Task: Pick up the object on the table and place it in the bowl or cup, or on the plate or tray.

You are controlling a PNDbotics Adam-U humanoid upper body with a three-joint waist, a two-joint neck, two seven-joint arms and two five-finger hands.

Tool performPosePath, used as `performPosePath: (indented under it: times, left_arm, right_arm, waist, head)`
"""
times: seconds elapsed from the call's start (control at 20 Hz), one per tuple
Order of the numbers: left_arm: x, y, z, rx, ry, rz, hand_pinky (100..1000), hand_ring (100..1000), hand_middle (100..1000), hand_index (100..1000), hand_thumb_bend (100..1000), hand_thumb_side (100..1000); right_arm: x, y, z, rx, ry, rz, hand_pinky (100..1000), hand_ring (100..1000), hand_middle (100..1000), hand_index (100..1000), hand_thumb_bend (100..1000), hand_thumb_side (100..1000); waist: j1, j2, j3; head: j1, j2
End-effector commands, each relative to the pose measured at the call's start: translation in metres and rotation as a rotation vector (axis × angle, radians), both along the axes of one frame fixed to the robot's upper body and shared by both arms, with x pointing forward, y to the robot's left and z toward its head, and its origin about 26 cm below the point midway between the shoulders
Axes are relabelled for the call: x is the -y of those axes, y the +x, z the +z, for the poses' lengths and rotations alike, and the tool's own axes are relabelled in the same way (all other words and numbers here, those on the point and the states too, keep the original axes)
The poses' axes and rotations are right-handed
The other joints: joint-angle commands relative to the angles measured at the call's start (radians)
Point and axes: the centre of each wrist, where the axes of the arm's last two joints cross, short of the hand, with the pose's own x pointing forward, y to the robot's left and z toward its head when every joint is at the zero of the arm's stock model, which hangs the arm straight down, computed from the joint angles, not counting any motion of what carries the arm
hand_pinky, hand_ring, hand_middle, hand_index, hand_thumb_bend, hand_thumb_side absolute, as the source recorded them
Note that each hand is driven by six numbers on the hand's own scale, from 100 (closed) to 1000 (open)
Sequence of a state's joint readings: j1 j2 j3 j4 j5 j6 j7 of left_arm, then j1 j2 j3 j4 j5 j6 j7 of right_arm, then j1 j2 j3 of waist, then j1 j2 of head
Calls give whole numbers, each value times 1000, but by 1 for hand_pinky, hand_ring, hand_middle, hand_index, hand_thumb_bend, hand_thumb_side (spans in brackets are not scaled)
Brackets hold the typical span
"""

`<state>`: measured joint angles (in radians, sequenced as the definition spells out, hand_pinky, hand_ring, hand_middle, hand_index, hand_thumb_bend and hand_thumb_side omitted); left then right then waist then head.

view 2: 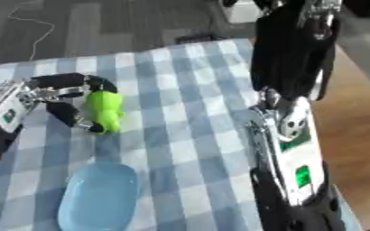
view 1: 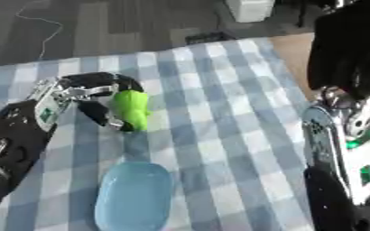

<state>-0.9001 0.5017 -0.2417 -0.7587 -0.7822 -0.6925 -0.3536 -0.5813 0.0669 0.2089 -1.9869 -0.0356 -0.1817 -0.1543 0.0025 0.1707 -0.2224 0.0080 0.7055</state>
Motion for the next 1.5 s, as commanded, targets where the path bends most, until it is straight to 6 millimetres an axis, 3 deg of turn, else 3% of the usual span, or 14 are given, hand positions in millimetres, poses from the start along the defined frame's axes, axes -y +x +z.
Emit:
performPosePath:
  times: [0.05,0.4,0.65,0.7,0.75,0.8,0.9,1.05,1.1,1.15,1.2,1.25,1.5]
  left_arm:
    - [-7,1,6,21,19,20,885,825,887,943,647,723]
    - [-8,0,3,38,52,27,872,824,867,912,752,615]
    - [-8,0,2,72,52,54,796,766,839,886,728,609]
    - [-8,0,2,81,46,60,738,718,806,861,695,597]
    - [-8,0,2,92,38,67,751,727,812,865,694,605]
    - [-8,0,2,105,28,74,641,642,767,839,674,591]
    - [-7,0,3,132,8,88,578,585,722,806,646,592]
    - [-6,0,3,167,-19,96,556,564,700,789,640,596]
    - [-6,0,3,174,-23,97,501,524,659,751,627,596]
    - [-6,0,3,182,-27,98,529,542,678,766,632,598]
    - [-6,0,4,189,-32,98,426,482,607,705,603,592]
    - [-6,1,5,199,-39,97,413,473,596,694,596,591]
    - [-5,1,8,244,-84,92,151,294,423,556,397,579]
  right_arm:
    - [-3,-4,7,32,11,18,350,421,849,1000,100,823]
    - [-4,-4,8,35,16,24,349,421,848,1000,100,824]
    - [-6,-5,9,39,18,33,349,421,848,1000,100,822]
    - [-7,-5,9,40,19,35,349,421,847,1000,100,824]
    - [-7,-5,9,41,19,37,349,421,847,1000,100,825]
    - [-8,-5,10,41,20,39,349,421,847,1000,100,824]
    - [-8,-6,10,43,20,42,348,421,847,1000,100,824]
    - [-9,-6,10,45,22,46,348,421,847,1000,100,824]
    - [-9,-6,11,45,22,47,348,421,847,1000,100,824]
    - [-9,-6,11,46,23,48,348,421,847,1000,100,824]
    - [-10,-6,11,46,23,48,348,421,847,1000,100,824]
    - [-10,-6,11,46,22,49,348,421,847,1000,100,824]
    - [-10,-6,11,47,21,50,348,420,846,1000,100,824]
  waist:
    - [-1,-12,-2]
    - [-3,-10,-6]
    - [-1,-7,-11]
    - [-1,-7,-12]
    - [0,-6,-13]
    - [0,-5,-14]
    - [1,-4,-16]
    - [2,-3,-18]
    - [2,-3,-18]
    - [2,-3,-18]
    - [3,-2,-18]
    - [3,-2,-18]
    - [3,-2,-18]
  head:
    - [7,4]
    - [10,6]
    - [9,8]
    - [8,9]
    - [8,9]
    - [7,9]
    - [6,8]
    - [5,7]
    - [5,8]
    - [4,8]
    - [4,8]
    - [3,8]
    - [1,6]
